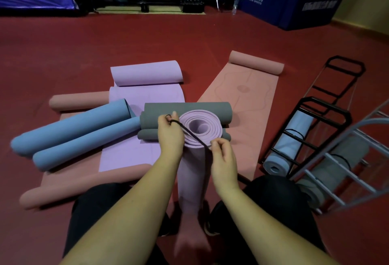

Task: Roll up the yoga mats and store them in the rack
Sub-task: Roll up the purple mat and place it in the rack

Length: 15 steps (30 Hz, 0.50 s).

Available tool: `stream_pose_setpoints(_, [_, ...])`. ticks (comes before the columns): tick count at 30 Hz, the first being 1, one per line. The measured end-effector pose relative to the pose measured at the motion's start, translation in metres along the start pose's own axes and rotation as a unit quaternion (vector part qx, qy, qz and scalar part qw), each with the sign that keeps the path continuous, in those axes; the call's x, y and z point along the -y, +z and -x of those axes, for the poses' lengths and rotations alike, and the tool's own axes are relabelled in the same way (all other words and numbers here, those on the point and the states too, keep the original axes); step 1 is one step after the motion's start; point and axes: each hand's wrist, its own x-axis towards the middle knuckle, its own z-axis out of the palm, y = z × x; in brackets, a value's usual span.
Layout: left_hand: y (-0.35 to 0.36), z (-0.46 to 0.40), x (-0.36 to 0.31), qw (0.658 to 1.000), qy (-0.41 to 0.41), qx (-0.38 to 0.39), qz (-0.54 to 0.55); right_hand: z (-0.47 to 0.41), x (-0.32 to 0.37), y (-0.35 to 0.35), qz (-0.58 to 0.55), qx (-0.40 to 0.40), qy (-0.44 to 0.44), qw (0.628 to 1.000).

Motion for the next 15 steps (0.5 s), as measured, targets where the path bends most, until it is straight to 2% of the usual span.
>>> stream_pose_setpoints(4, [-0.005,-0.002,0.011,0.974,-0.067,0.066,0.205,-0.012,0.003,0.005,0.048,-0.038,0.008,0.998])
stream_pose_setpoints(7, [-0.014,-0.004,0.019,0.95,-0.103,0.098,0.279,-0.021,0.003,0.003,0.059,-0.046,0.012,0.997])
stream_pose_setpoints(9, [-0.019,0.0,0.021,0.966,-0.079,0.104,0.224,-0.023,0.007,0.006,0.065,-0.046,0.018,0.997])
stream_pose_setpoints(11, [-0.022,0.01,0.021,0.994,-0.022,0.069,0.08,-0.024,0.013,0.011,0.068,-0.043,0.025,0.996])
stream_pose_setpoints(13, [-0.023,0.023,0.024,0.999,-0.008,0.004,-0.031,-0.026,0.016,0.018,0.086,-0.04,0.037,0.995])
stream_pose_setpoints(15, [-0.022,0.031,0.036,0.997,-0.001,-0.006,-0.077,-0.028,0.013,0.022,0.108,-0.042,0.028,0.993])
